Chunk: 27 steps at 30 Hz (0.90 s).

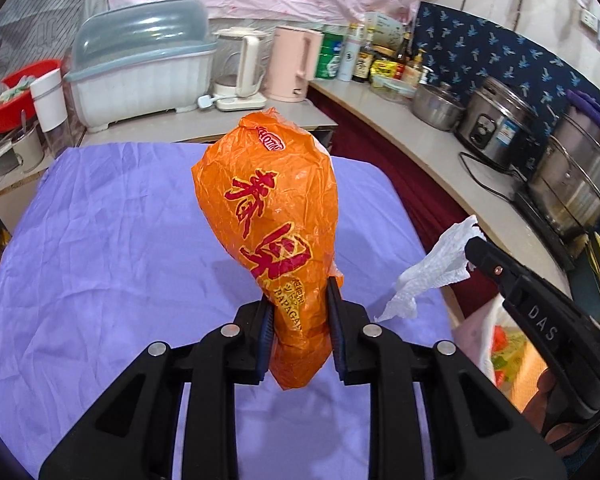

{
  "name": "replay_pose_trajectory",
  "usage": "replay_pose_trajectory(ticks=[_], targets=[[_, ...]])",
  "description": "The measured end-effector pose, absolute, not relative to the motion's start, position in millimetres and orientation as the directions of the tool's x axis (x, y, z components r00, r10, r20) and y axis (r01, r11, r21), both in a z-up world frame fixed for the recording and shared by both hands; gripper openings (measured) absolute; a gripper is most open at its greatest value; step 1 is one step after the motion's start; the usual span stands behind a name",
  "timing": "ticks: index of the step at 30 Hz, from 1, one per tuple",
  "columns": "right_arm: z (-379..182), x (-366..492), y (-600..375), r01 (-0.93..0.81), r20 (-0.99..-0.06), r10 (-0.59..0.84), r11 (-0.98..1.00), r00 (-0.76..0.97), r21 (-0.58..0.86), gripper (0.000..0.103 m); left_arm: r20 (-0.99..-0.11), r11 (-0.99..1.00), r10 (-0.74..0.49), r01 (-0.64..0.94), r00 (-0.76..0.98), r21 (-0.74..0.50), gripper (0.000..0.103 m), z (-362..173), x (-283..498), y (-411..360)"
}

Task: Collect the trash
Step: 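Hold the orange bag in the left tool while the right tool grasps the white wipe, then carry the orange bag and white wipe over the bin and open both tools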

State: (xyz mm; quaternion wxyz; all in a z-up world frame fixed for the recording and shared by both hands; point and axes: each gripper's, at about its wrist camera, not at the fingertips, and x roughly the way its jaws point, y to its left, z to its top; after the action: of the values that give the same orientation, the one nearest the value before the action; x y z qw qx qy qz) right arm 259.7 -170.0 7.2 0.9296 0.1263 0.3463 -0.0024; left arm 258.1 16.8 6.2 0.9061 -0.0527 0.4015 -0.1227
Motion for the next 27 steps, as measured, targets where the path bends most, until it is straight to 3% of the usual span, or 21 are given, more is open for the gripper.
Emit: replay_pose_trajectory(ticks=[11, 27], targets=[[40, 189, -238, 0.169, -0.592, 0.009, 0.955, 0.806, 0.244, 0.005, -0.7, 0.939, -0.326, 0.305, 0.635, -0.161, 0.023, 27, 201, -53], [31, 123, -343, 0.341, -0.598, -0.119, 0.9, 0.793, 0.273, 0.005, -0.72, 0.859, -0.421, 0.498, 0.552, -0.12, 0.023, 24, 148, -167]])
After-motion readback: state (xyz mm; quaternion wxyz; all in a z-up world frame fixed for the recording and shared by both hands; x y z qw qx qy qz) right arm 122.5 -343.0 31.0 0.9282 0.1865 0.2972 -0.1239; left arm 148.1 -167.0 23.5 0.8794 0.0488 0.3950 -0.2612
